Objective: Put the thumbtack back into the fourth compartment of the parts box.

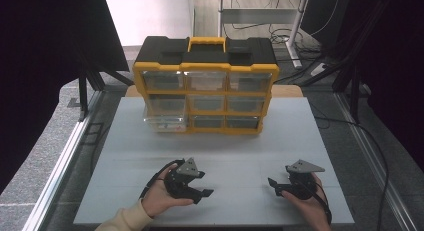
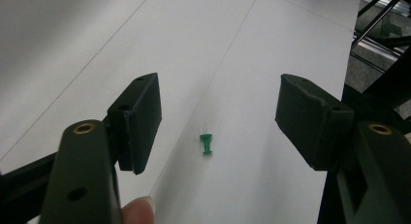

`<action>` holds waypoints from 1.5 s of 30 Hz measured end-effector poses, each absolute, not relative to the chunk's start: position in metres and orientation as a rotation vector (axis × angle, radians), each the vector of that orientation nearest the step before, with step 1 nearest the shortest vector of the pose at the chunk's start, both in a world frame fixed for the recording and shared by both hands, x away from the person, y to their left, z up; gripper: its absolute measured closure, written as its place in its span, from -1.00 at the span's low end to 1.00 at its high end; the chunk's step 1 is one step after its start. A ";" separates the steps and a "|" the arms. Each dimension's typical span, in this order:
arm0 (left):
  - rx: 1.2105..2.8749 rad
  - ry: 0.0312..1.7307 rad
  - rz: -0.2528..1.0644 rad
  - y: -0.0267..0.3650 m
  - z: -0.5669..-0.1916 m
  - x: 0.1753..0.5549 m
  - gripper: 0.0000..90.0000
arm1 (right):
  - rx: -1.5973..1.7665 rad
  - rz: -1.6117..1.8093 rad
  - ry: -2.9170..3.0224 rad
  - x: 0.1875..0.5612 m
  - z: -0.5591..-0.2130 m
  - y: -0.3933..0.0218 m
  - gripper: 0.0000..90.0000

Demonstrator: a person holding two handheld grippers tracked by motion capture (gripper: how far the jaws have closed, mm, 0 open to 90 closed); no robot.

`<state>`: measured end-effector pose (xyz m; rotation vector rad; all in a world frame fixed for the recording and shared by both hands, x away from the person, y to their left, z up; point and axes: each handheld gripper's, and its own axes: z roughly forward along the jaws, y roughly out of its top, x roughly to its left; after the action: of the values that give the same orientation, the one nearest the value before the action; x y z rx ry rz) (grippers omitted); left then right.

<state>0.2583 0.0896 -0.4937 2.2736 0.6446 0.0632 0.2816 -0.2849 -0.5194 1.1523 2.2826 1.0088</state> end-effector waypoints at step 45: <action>2.268 0.663 0.047 0.098 -0.496 0.267 -0.11 | 1.150 1.003 2.276 0.282 -0.519 -0.286 -0.60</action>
<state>0.2668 0.0977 -0.4956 2.2679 0.6634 0.0470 0.2817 -0.2862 -0.5193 1.1504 2.2758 1.0032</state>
